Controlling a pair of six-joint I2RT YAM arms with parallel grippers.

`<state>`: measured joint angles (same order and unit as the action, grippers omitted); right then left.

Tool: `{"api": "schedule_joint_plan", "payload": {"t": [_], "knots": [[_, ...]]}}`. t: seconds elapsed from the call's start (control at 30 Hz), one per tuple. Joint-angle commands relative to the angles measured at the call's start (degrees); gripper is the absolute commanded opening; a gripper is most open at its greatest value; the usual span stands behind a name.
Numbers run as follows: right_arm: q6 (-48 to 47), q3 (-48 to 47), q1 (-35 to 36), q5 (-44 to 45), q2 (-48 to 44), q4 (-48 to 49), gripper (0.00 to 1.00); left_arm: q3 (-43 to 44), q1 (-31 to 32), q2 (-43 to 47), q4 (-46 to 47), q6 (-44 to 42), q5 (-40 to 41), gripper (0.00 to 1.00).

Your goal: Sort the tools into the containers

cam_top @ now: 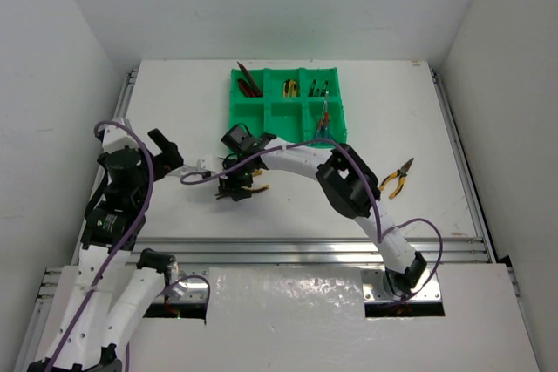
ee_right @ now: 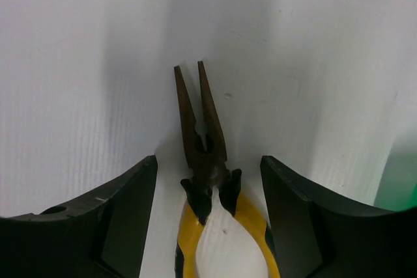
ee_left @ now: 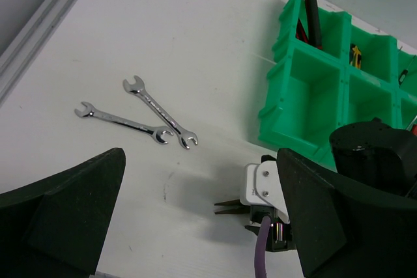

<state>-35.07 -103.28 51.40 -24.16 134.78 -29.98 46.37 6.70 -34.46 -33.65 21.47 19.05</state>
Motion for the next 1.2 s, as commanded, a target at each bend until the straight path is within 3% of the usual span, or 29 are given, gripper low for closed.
{"api": "schedule_joint_plan", "payload": {"t": [0.0,0.03,0.07,0.17,0.2,0.27,0.47,0.8,1.17], "knots": [[-1.0,-3.1,0.2,-2.7,1.5,1.1,0.64,0.4,0.2,1.6,1.2,0.8,3.7,1.0],[-1.0,-3.2,0.2,-2.6,1.9,0.7,0.6,0.4,0.1,2.3,1.0,1.0,4.4,1.0],[-1.1,-2.9,0.2,-2.4,2.2,0.4,0.47,0.5,0.1,2.6,0.8,1.2,4.9,1.0],[-1.8,-1.5,0.3,-2.0,2.3,-0.9,0.29,0.5,0.1,4.3,0.5,1.6,6.4,1.0],[-2.3,-1.4,0.3,-1.8,2.3,-1.3,0.15,0.5,0.1,4.8,0.5,1.7,6.6,1.0],[-2.8,-1.5,0.4,-1.1,2.6,-3.6,0.07,0.4,0.1,5.1,0.5,1.7,7.0,1.0],[-0.5,1.2,1.0,0.8,-0.4,-3.8,0.01,0.4,0.1,5.5,0.5,1.9,7.0,1.0],[20.8,23.6,1.2,4.3,-18.4,23.7,0.0,0.6,0.1,6.8,0.2,2.3,8.0,1.0],[31.9,31.2,0.9,16.8,-26.1,29.6,0.0,0.5,0.1,6.8,0.3,2.2,7.6,1.0]]}}
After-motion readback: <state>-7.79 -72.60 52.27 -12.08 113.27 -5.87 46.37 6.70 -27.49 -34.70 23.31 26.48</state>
